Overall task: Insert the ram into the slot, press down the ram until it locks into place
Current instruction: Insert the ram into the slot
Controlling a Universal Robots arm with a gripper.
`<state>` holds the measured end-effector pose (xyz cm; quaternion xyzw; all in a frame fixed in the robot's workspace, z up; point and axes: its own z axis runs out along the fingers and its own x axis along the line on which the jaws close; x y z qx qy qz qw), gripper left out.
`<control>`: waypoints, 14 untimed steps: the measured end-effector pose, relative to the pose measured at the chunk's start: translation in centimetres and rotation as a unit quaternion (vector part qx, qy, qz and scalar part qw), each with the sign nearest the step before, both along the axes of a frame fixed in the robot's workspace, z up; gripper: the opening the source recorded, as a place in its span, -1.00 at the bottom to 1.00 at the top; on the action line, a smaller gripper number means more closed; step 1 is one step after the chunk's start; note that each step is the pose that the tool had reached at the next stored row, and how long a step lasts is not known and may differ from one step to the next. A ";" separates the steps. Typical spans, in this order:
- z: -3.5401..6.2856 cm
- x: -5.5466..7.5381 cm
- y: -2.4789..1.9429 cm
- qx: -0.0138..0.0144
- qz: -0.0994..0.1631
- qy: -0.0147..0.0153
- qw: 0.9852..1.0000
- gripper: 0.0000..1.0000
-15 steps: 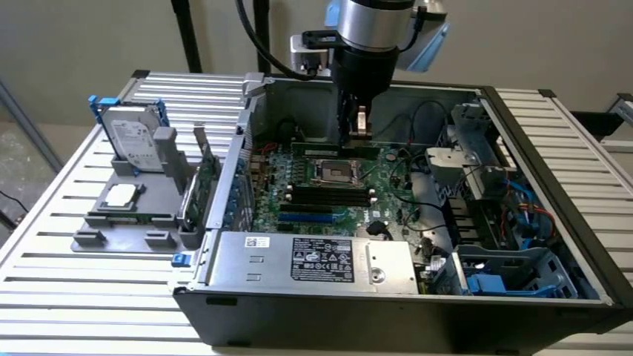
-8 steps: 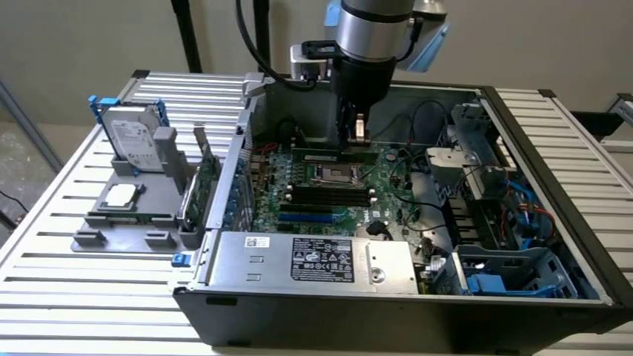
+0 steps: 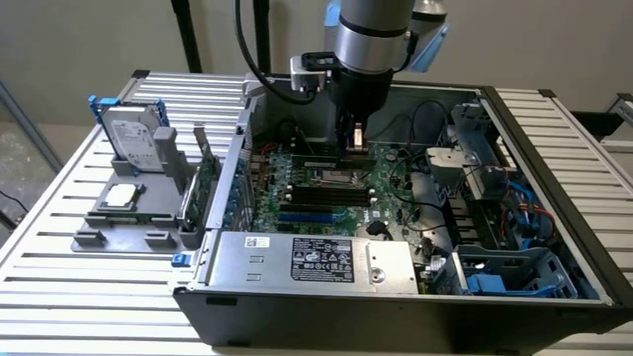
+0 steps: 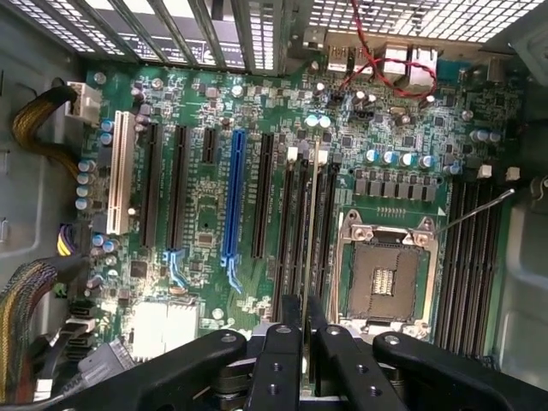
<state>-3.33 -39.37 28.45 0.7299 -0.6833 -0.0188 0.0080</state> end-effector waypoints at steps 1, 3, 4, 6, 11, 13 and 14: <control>-0.18 0.0 0.00 0.000 0.000 0.000 1.000 -0.73; -0.54 0.0 0.00 0.000 0.000 0.000 1.000 -0.73; -0.72 0.0 0.00 0.000 0.000 0.000 1.000 -0.73; -1.08 0.0 0.00 0.000 0.000 0.000 1.000 -0.73; -2.00 0.0 -0.04 0.000 0.000 0.000 1.000 -0.73; -2.35 0.0 -0.10 0.000 0.000 0.000 1.000 -0.73; -2.53 0.0 -0.13 0.000 0.000 0.000 1.000 -0.73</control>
